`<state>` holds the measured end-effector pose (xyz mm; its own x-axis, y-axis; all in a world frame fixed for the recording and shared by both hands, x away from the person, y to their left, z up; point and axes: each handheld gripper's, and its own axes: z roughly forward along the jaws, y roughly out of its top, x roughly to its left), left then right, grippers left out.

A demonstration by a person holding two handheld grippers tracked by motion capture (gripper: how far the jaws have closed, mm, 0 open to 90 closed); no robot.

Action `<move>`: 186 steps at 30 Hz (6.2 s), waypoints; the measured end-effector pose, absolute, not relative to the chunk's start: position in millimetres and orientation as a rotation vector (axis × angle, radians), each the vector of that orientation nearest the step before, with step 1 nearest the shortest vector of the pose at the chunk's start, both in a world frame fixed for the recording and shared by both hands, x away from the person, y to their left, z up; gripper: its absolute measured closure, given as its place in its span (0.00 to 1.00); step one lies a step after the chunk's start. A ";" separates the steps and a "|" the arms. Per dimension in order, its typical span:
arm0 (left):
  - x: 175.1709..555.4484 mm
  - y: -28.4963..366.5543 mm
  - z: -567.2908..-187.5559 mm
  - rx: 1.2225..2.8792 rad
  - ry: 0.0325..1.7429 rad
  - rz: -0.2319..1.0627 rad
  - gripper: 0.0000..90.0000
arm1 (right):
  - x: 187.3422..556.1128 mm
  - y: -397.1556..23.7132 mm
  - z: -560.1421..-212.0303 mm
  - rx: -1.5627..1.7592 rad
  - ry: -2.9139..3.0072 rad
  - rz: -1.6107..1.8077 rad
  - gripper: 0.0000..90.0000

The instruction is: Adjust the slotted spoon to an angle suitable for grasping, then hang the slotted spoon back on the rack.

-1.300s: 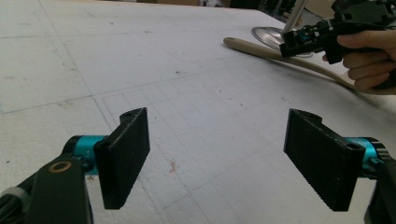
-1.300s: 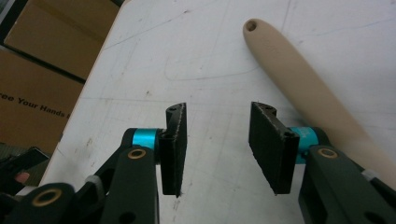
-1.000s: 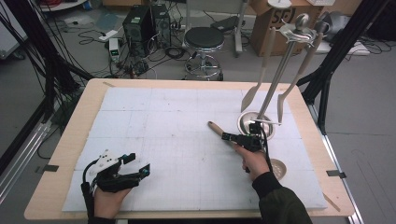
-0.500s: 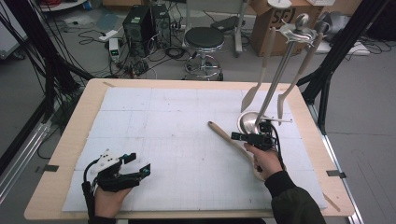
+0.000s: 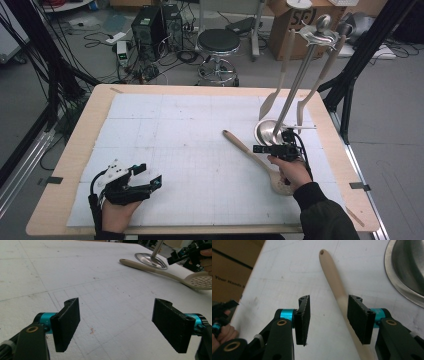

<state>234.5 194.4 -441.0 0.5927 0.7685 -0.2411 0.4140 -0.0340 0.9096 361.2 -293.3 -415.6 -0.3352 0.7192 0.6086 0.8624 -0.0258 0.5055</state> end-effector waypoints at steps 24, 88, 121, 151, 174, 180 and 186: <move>234.6 194.7 -440.9 1.659 0.999 0.381 0.26 | 370.7 -288.3 -434.8 -1.680 -2.195 -1.027 0.64; 235.6 192.5 -441.3 1.666 1.001 0.378 0.26 | 356.2 -265.9 -422.6 -1.492 -2.586 -0.929 0.87; 235.6 193.2 -441.2 1.668 0.999 0.380 0.26 | 335.4 -305.9 -380.2 -1.422 -2.176 -1.579 0.87; 236.0 192.6 -442.0 1.670 1.001 0.379 0.26 | 296.9 -358.1 -343.9 -1.521 -1.989 -2.065 0.87; 235.8 192.5 -441.9 1.674 1.002 0.380 0.26 | 277.7 -377.2 -325.7 -1.589 -1.872 -2.407 0.87; 235.5 192.2 -441.7 1.673 1.002 0.379 0.26 | 274.4 -380.1 -319.4 -1.581 -1.849 -2.461 0.87; 235.7 192.0 -441.8 1.673 1.003 0.383 0.26 | 273.8 -378.9 -309.4 -1.556 -1.867 -2.489 0.87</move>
<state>235.7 192.0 -441.8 0.5901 0.7728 -0.2334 0.4208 -0.0477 0.9059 273.8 -378.9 -309.4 -0.5548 0.7033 0.4445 0.2301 -0.3837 0.8943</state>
